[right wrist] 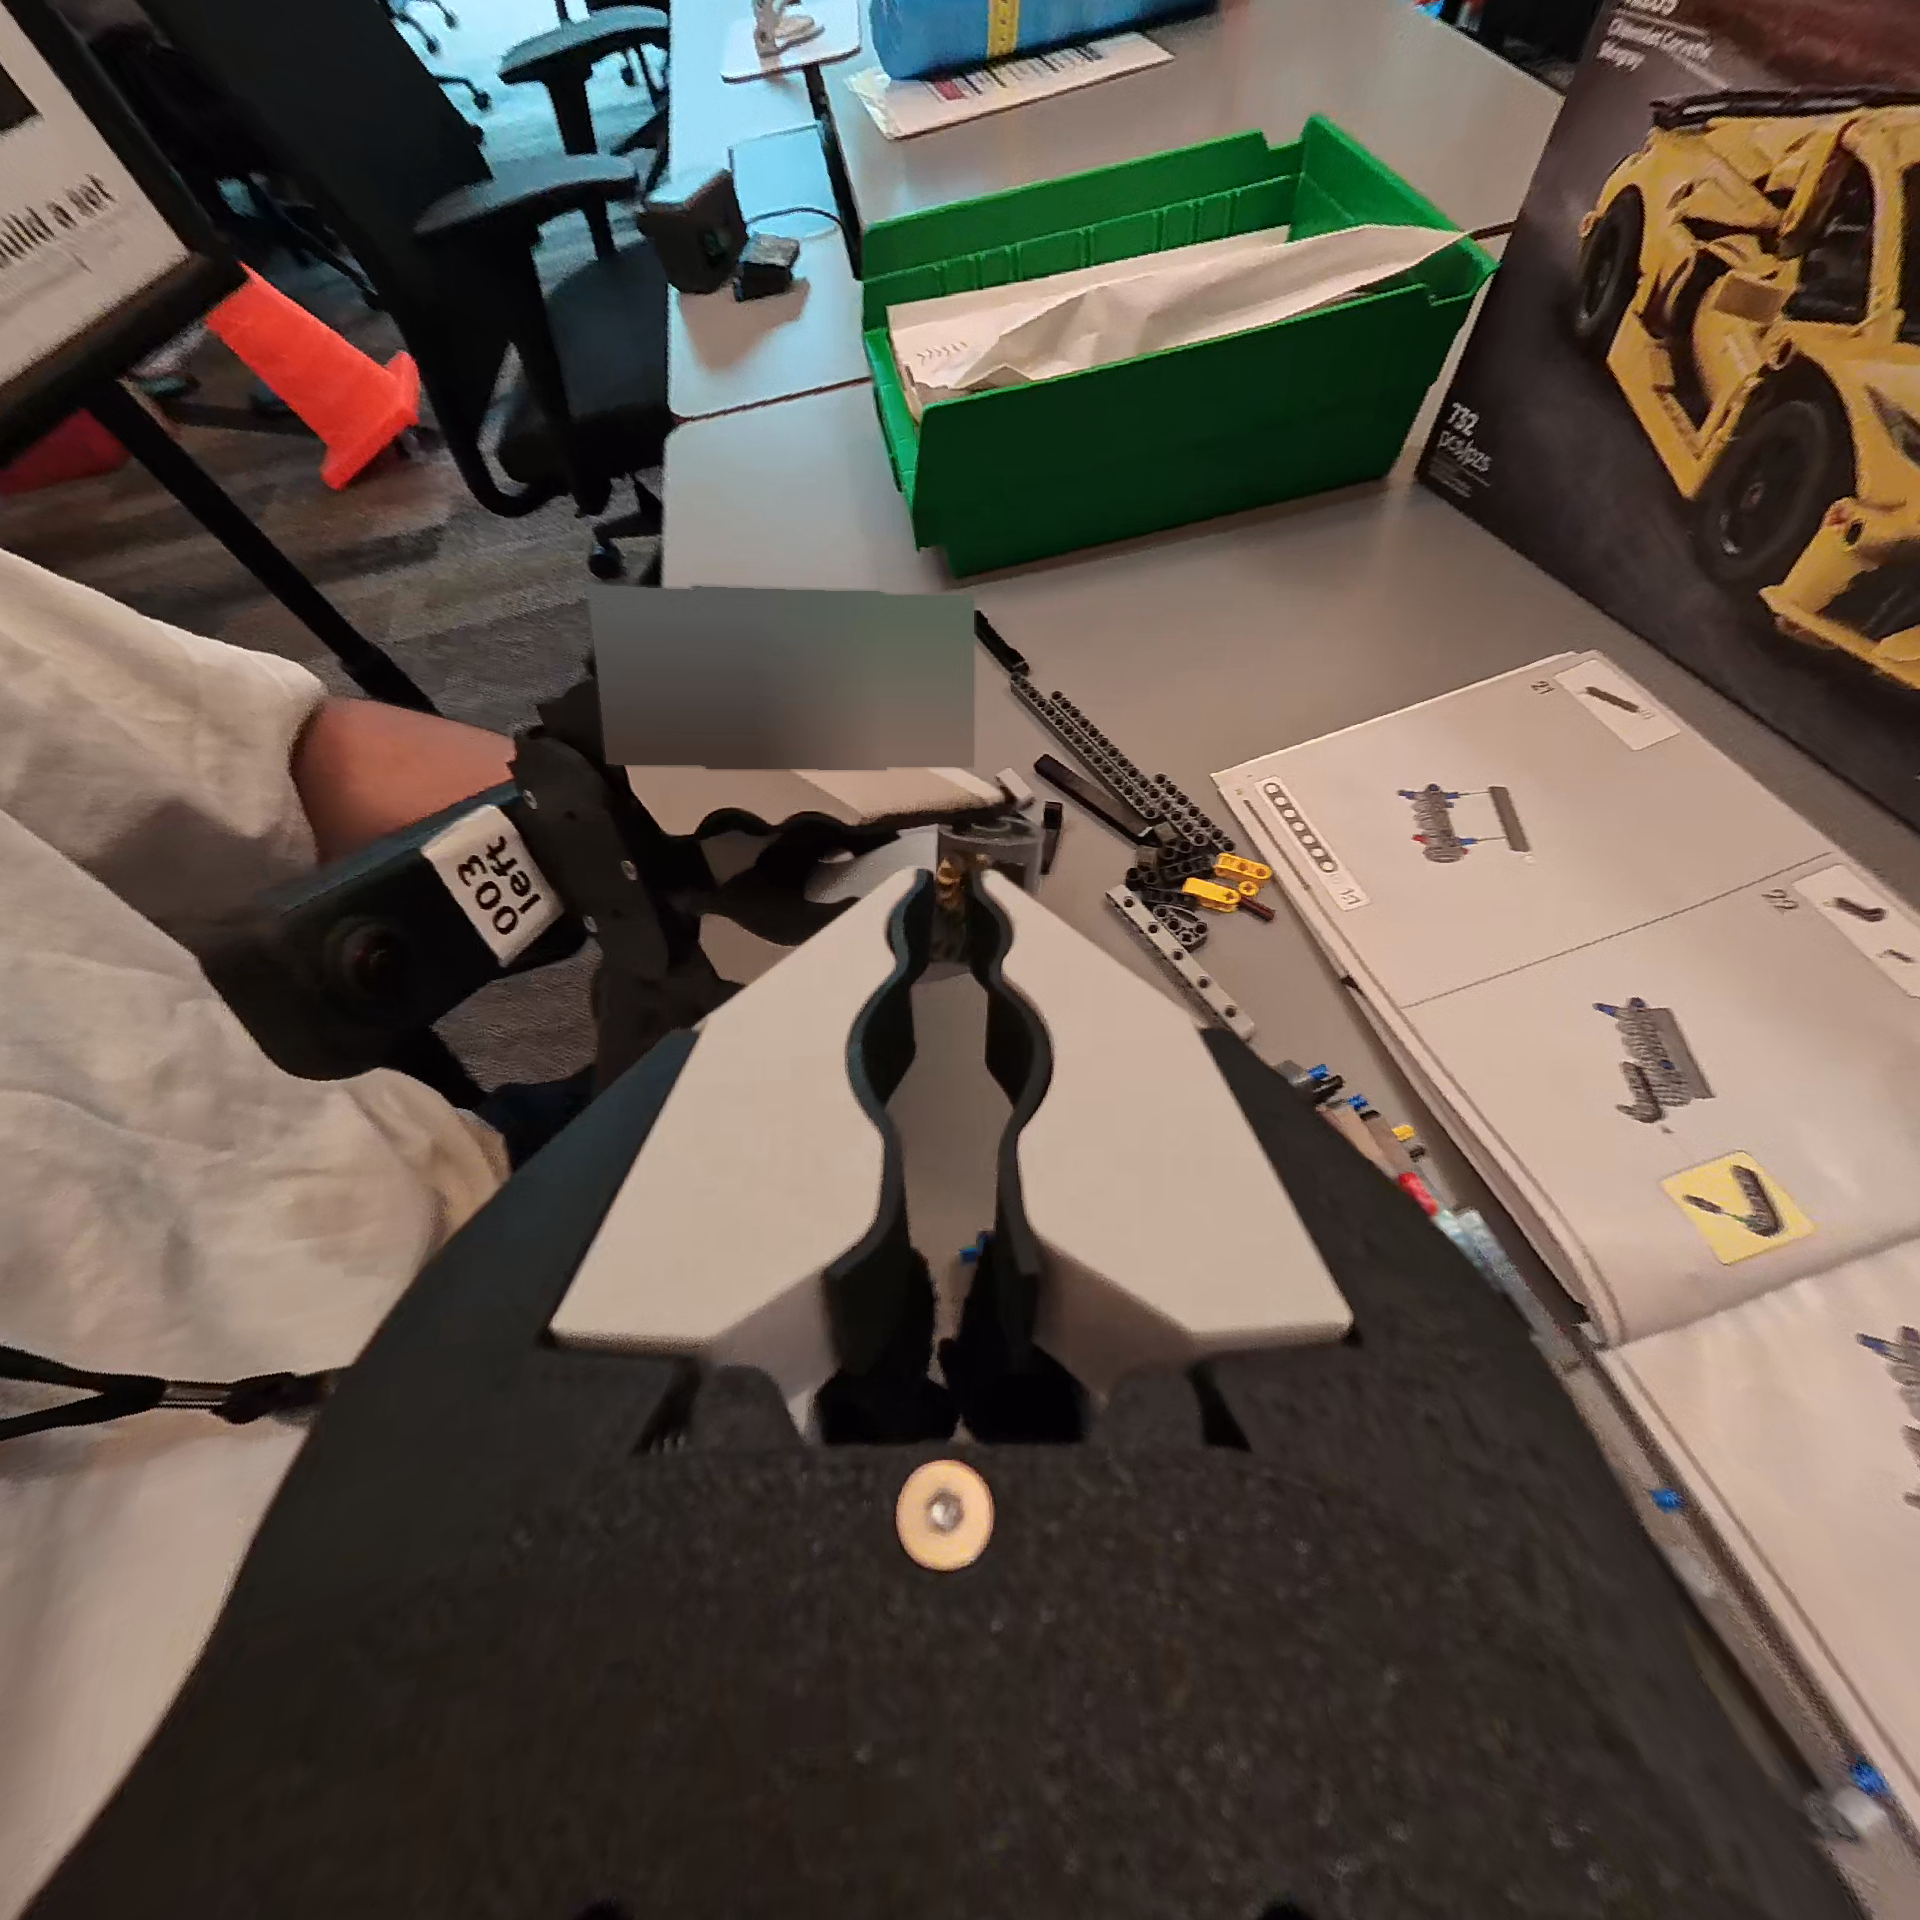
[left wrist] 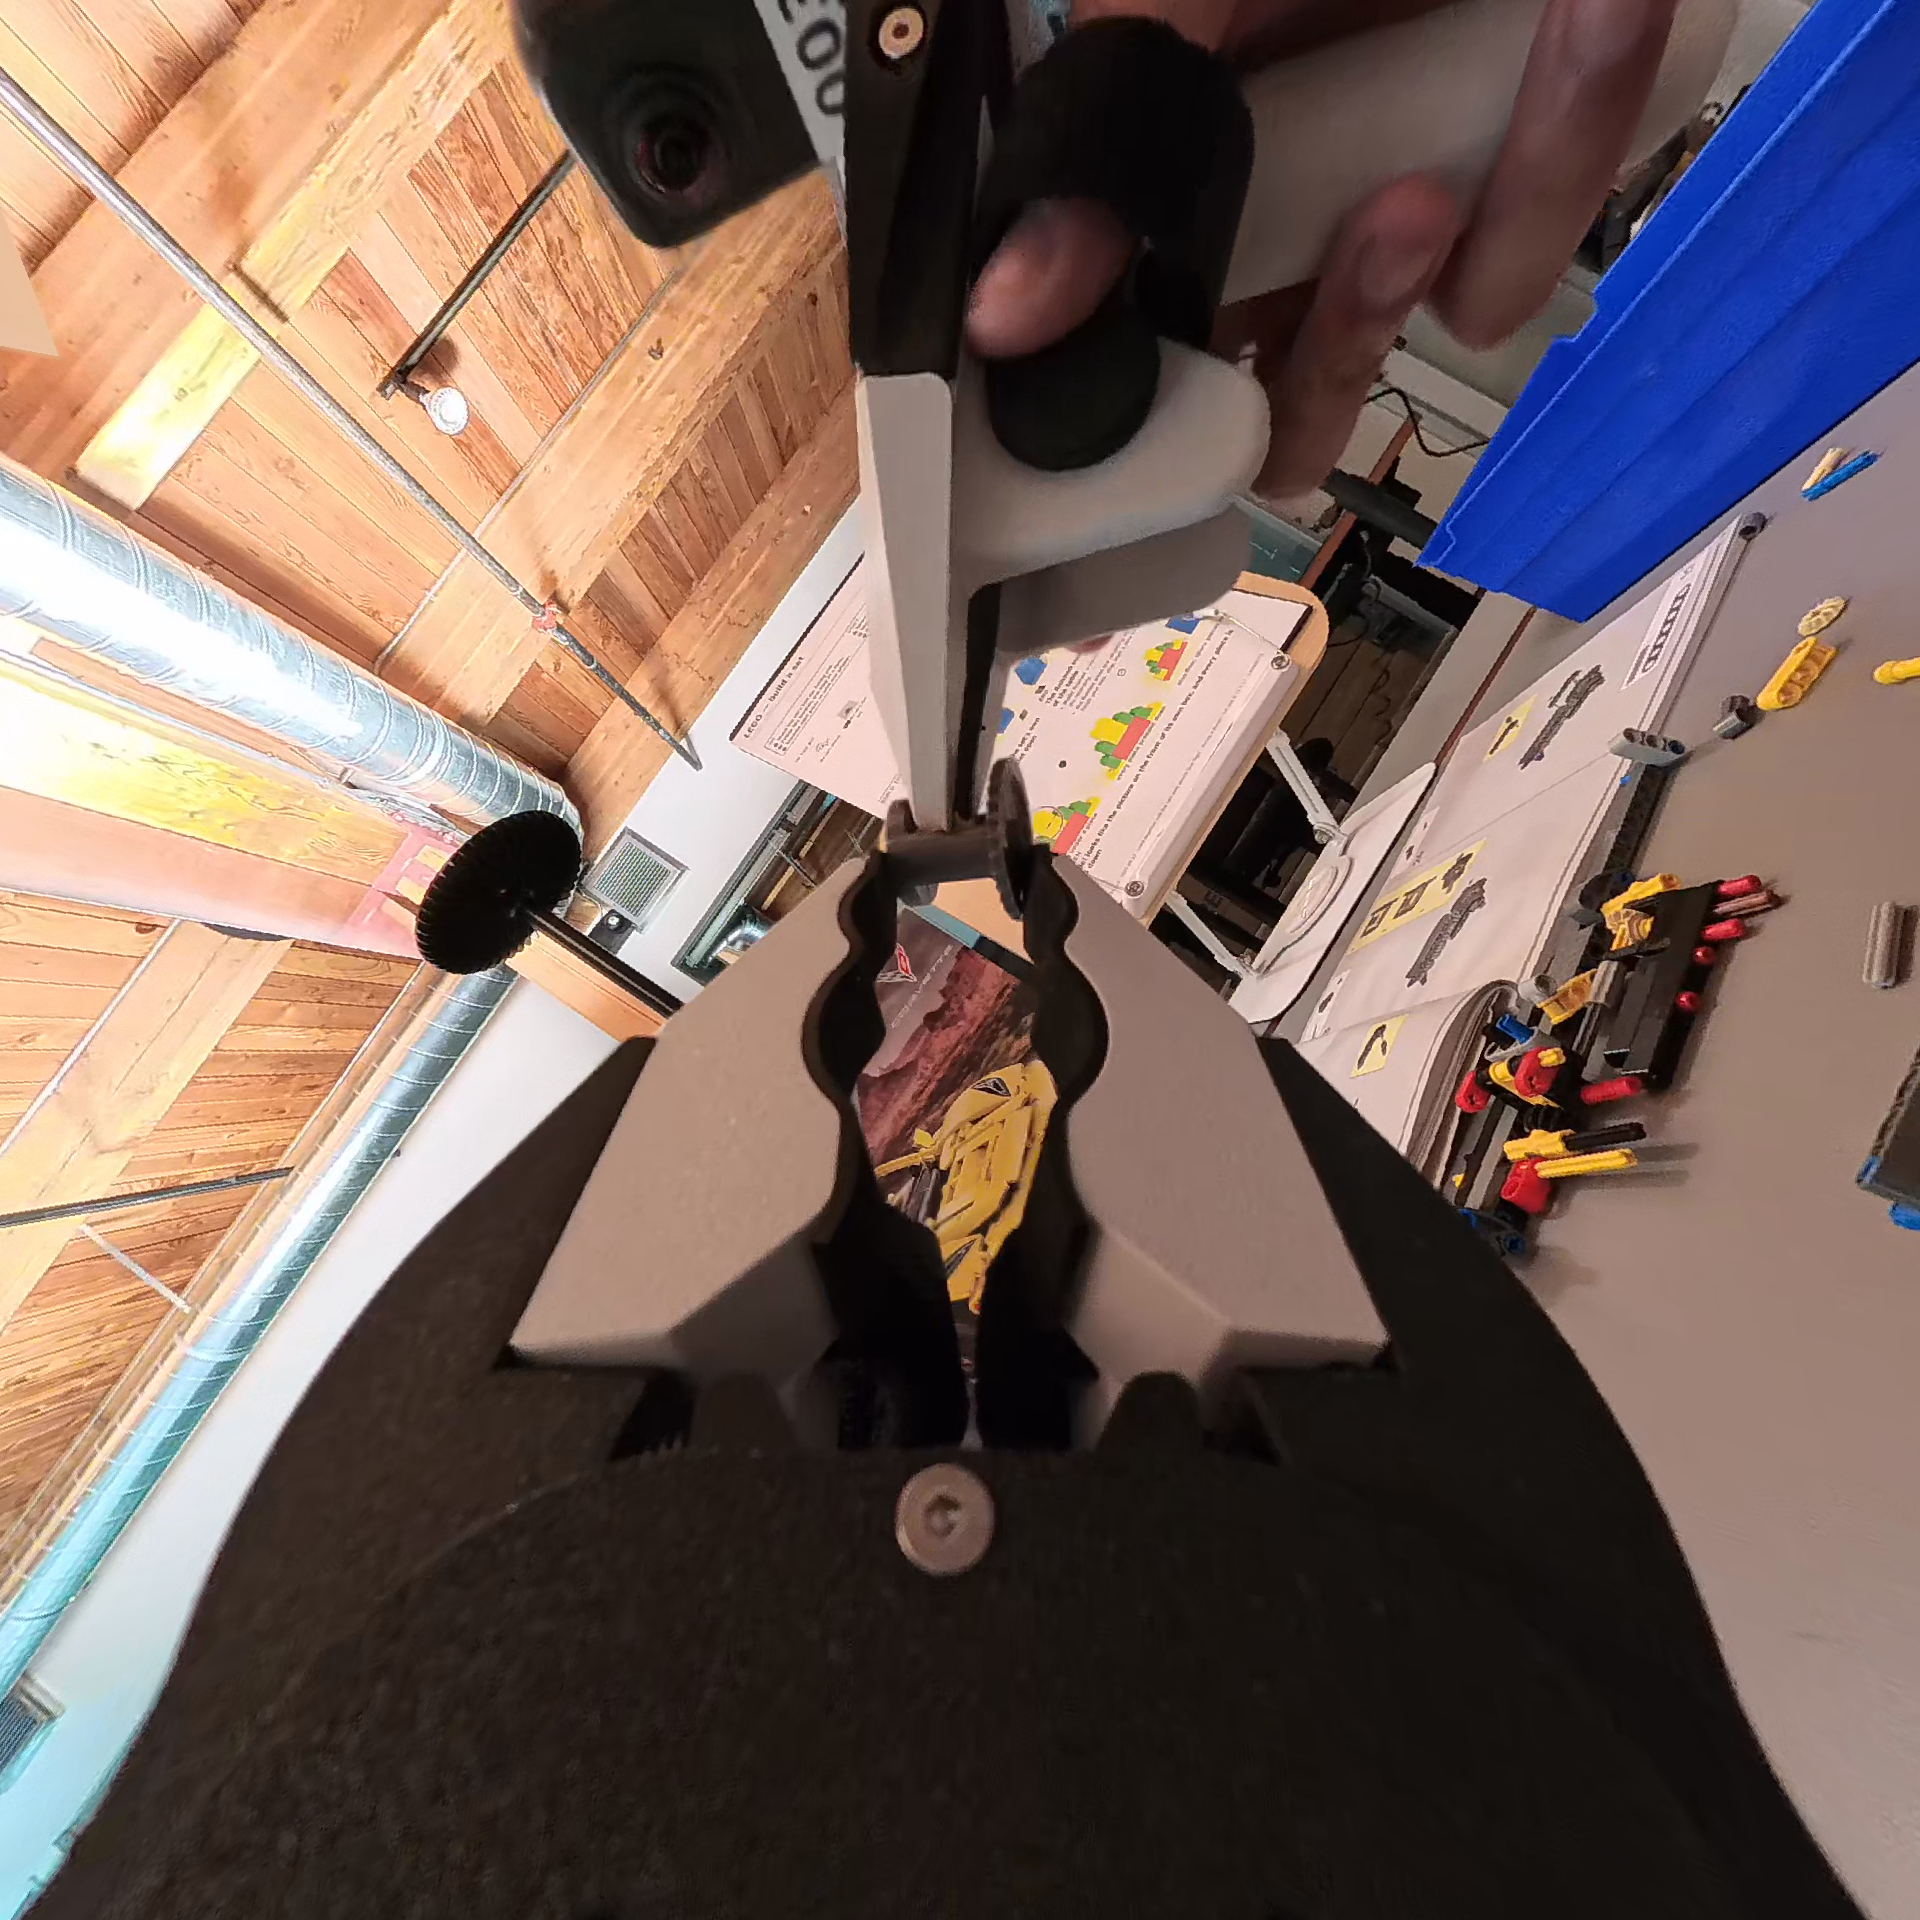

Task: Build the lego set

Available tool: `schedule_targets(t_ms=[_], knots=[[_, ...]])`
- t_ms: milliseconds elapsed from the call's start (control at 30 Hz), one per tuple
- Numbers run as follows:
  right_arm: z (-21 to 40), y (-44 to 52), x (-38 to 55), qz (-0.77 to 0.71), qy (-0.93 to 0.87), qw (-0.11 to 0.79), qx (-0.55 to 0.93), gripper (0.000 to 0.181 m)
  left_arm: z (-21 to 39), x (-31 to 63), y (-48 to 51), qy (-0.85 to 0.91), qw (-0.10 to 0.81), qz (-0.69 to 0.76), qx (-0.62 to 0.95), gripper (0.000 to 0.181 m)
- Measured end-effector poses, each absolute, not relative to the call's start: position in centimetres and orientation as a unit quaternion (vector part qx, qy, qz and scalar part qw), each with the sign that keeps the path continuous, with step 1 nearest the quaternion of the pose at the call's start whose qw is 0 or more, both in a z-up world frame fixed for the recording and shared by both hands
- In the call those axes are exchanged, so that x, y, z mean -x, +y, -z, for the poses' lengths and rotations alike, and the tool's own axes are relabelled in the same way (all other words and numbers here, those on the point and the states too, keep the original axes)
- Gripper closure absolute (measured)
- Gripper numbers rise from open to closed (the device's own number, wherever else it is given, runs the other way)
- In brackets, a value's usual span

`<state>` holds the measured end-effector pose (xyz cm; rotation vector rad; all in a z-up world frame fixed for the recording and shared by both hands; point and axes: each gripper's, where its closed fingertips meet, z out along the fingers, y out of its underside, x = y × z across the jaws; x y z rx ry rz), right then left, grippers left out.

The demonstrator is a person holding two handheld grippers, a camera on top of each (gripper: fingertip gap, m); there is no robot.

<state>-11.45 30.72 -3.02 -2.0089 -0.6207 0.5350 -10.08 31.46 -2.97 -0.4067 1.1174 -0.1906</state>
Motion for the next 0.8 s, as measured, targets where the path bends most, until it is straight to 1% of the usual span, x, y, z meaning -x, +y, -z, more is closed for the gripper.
schedule_targets(t_ms=[167,533,800], knots=[[3.0,30.7,11.3,-0.153,-0.274,0.481,0.819,0.176,3.0,10.0,31.4,0.527,0.822,0.093,0.194,0.158],[2.9,30.7,11.7,-0.166,-0.268,0.475,0.822,0.174,2.7,10.1,31.5,0.521,0.826,0.092,0.194,0.158],[1.6,30.3,11.5,-0.163,-0.265,0.496,0.811,0.171,1.9,10.4,31.5,0.503,0.837,0.097,0.193,0.158]])
